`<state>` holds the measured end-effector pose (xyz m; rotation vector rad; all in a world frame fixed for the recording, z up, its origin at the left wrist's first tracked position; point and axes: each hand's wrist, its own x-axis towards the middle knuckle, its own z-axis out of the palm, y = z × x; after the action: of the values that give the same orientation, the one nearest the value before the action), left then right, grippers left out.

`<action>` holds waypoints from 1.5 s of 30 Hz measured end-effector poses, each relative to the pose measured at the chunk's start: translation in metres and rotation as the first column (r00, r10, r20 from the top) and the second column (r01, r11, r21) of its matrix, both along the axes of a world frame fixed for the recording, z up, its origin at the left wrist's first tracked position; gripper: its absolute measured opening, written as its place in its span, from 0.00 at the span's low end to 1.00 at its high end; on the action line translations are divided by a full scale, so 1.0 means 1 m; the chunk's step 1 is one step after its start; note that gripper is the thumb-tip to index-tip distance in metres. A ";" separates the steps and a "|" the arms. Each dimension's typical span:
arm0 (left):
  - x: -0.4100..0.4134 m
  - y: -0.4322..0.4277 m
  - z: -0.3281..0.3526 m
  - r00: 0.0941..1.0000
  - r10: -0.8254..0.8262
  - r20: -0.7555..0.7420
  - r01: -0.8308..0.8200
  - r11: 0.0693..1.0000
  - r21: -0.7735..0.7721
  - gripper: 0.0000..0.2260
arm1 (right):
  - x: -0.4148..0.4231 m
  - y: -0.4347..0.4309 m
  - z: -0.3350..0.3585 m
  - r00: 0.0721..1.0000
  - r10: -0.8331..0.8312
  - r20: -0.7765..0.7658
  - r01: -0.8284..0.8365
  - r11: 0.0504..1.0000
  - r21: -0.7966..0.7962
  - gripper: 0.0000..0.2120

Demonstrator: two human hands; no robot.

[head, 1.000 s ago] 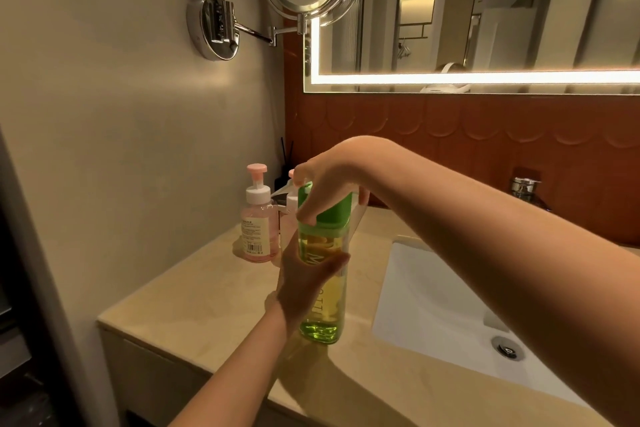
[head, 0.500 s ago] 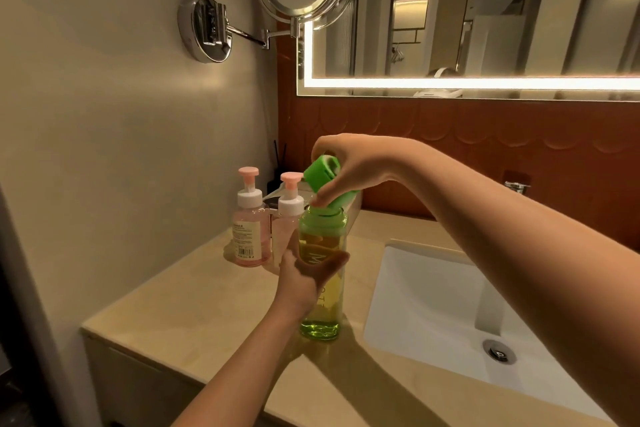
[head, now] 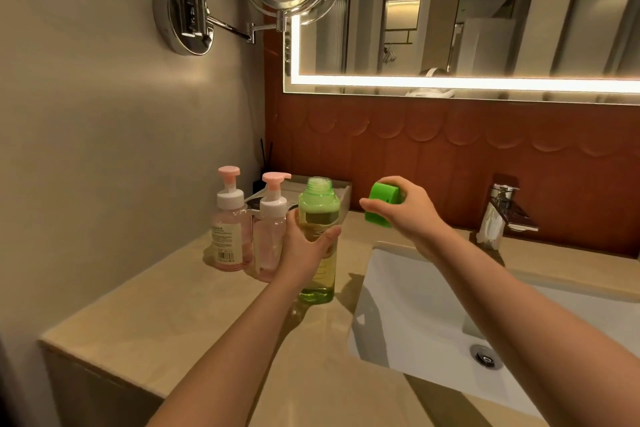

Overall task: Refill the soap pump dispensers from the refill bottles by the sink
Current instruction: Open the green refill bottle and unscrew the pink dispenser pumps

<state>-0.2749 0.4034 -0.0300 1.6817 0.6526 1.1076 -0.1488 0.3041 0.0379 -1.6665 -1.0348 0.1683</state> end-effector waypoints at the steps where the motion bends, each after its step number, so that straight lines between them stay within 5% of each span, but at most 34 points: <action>1: 0.003 0.003 0.001 1.000 -0.002 -0.011 0.002 1.000 -0.001 0.32 | 0.002 0.000 -0.007 0.999 -0.009 -0.045 0.009 1.000 0.004 0.18; 10: 0.019 0.021 0.000 0.988 -0.014 -0.156 0.018 1.000 0.023 0.35 | -0.013 0.009 -0.078 0.999 -0.028 0.030 0.033 0.980 -0.198 0.22; 16: 0.022 0.024 0.000 0.978 -0.070 -0.196 0.071 0.997 -0.001 0.35 | -0.041 0.008 -0.110 0.979 0.191 0.065 -0.163 0.940 -0.299 0.12; 20: 0.023 0.023 0.000 0.979 -0.050 -0.196 0.050 0.999 -0.004 0.36 | -0.053 0.007 -0.115 0.964 0.265 -0.031 -0.263 0.921 -0.286 0.16; 27: 0.015 0.021 -0.006 0.981 0.055 -0.187 -0.044 0.997 0.066 0.38 | -0.059 0.016 -0.120 0.983 0.154 0.103 -0.112 0.936 -0.333 0.25; 31: 0.004 0.009 0.000 0.996 0.036 -0.080 -0.031 0.998 0.058 0.29 | -0.061 0.015 -0.112 0.947 -0.051 0.317 0.094 0.988 -0.123 0.15; 36: -0.032 -0.002 0.001 0.991 0.135 0.005 -0.134 0.982 0.131 0.10 | -0.073 0.026 -0.066 0.931 -0.022 0.364 -0.010 0.996 0.086 0.05; 39: -0.057 0.001 -0.001 0.985 0.174 -0.021 -0.168 0.973 0.157 0.04 | -0.084 0.041 -0.030 0.821 -0.009 0.571 -0.039 0.997 0.070 0.09; 43: -0.080 0.012 0.000 0.972 0.230 -0.034 -0.224 0.966 0.131 0.04 | -0.088 0.075 0.010 0.435 -0.046 0.899 0.124 0.992 -0.009 0.18; 45: -0.086 0.020 0.000 0.966 0.254 -0.041 -0.248 0.962 0.112 0.04 | -0.089 0.093 0.024 0.355 0.024 0.934 0.187 0.978 -0.096 0.21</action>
<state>-0.3611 0.4238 -0.0300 1.7588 0.8745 1.2978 -0.2382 0.3972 0.0621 -1.9915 -1.8145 -0.9441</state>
